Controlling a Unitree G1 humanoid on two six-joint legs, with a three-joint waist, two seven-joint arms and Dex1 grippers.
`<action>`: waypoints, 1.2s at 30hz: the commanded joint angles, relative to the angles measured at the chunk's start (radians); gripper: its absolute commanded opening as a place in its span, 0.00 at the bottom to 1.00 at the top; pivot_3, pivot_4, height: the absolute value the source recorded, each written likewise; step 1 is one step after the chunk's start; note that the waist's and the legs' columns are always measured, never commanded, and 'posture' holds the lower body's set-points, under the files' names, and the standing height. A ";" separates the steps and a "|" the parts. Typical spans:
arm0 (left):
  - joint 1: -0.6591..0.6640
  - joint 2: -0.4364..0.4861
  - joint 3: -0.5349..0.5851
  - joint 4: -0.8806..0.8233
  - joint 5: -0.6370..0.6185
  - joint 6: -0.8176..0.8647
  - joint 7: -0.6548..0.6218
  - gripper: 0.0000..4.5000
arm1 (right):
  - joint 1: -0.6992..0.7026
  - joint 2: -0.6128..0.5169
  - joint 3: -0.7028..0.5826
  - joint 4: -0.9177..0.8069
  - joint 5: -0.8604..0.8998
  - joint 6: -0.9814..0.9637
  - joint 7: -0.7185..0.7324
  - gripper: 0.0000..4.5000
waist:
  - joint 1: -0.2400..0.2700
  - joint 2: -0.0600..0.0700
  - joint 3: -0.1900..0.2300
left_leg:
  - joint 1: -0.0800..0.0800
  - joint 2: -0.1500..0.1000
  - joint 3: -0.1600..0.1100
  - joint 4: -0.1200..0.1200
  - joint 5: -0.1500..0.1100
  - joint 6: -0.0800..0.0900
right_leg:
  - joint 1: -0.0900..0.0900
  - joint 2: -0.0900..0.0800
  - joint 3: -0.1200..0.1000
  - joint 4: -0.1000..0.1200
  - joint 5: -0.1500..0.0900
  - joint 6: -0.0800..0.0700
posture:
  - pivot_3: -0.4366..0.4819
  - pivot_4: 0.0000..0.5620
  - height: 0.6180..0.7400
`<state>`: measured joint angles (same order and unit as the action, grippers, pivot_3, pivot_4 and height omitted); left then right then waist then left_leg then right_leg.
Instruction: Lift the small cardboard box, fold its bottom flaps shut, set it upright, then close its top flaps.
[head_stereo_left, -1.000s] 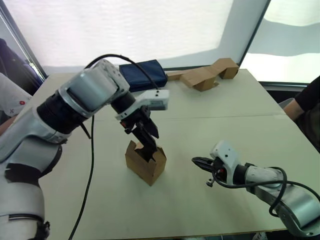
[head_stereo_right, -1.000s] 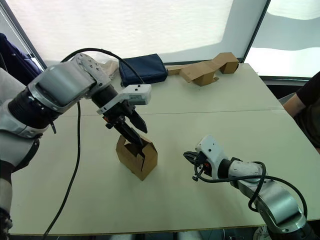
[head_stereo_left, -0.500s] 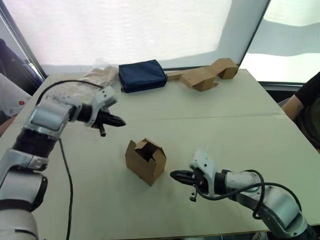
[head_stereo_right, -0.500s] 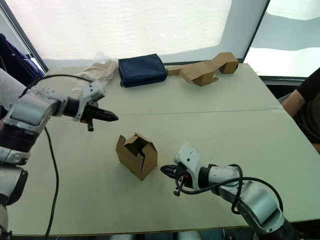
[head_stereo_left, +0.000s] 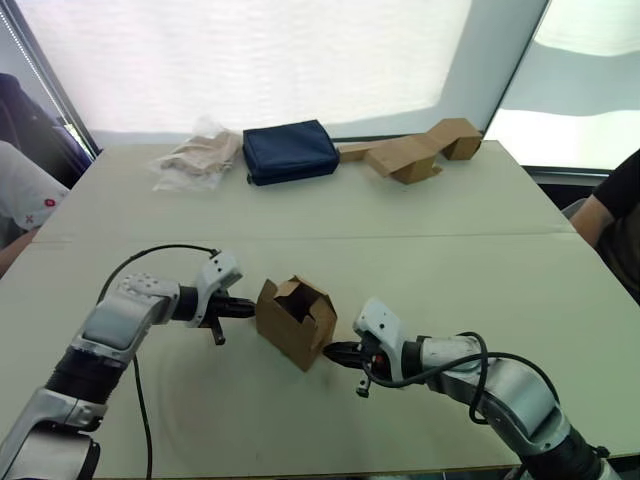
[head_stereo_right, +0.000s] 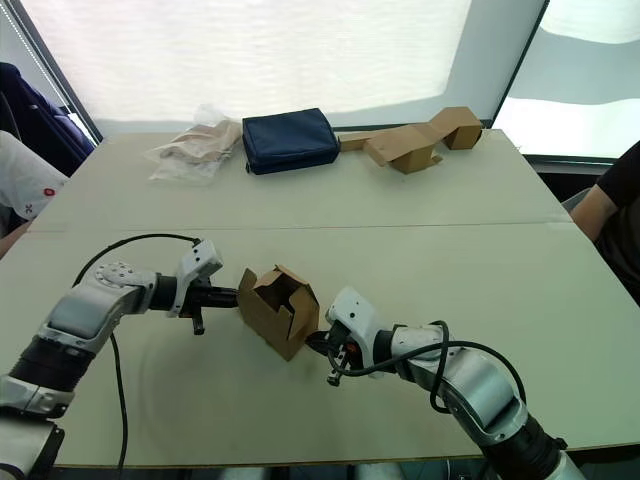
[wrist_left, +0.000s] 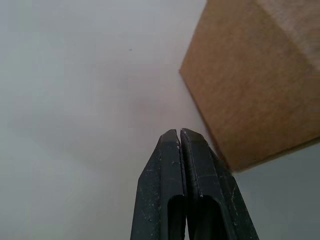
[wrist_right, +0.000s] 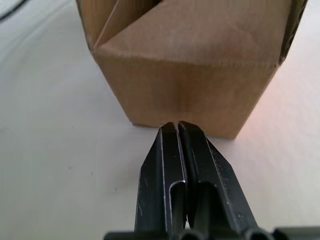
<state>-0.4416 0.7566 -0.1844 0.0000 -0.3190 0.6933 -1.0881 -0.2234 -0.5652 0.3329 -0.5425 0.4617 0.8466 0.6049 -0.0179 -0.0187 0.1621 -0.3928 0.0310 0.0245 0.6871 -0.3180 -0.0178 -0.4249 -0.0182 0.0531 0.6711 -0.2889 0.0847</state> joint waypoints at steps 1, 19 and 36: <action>0.046 0.022 0.023 -0.123 -0.048 0.056 -0.010 0.01 | -0.010 -0.006 -0.043 -0.007 -0.022 -0.015 -0.012 0.00 | 0.001 0.000 0.000 | 0.000 0.000 0.000 0.000 0.000 0.000 | 0.000 0.000 0.000 0.000 0.000 0.000 | 0.48 0.27 1.00; 0.138 0.000 0.016 -0.266 -0.088 0.123 0.055 0.01 | -0.011 -0.071 -0.071 0.030 -0.089 -0.039 0.048 0.00 | 0.003 0.000 0.000 | 0.000 0.000 0.000 0.000 0.000 0.000 | 0.000 0.001 0.000 0.000 0.000 0.000 | 0.48 0.27 1.00; 0.044 0.086 0.106 -0.125 -0.143 0.037 -0.056 0.01 | -0.028 -0.174 -0.252 0.003 0.019 -0.014 0.174 0.00 | 0.004 0.000 0.000 | 0.001 0.000 0.000 0.000 0.000 0.000 | 0.000 0.001 0.000 0.000 0.000 0.000 | 0.48 0.27 1.00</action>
<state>-0.3616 0.8281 -0.1205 -0.1270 -0.4271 0.7284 -1.1086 -0.2218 -0.7421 0.1398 -0.5081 0.4355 0.8438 0.7604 -0.0142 -0.0185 0.1621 -0.3920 0.0311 0.0246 0.6868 -0.3181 -0.0177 -0.4245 -0.0172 0.0531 0.6711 -0.2889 0.0846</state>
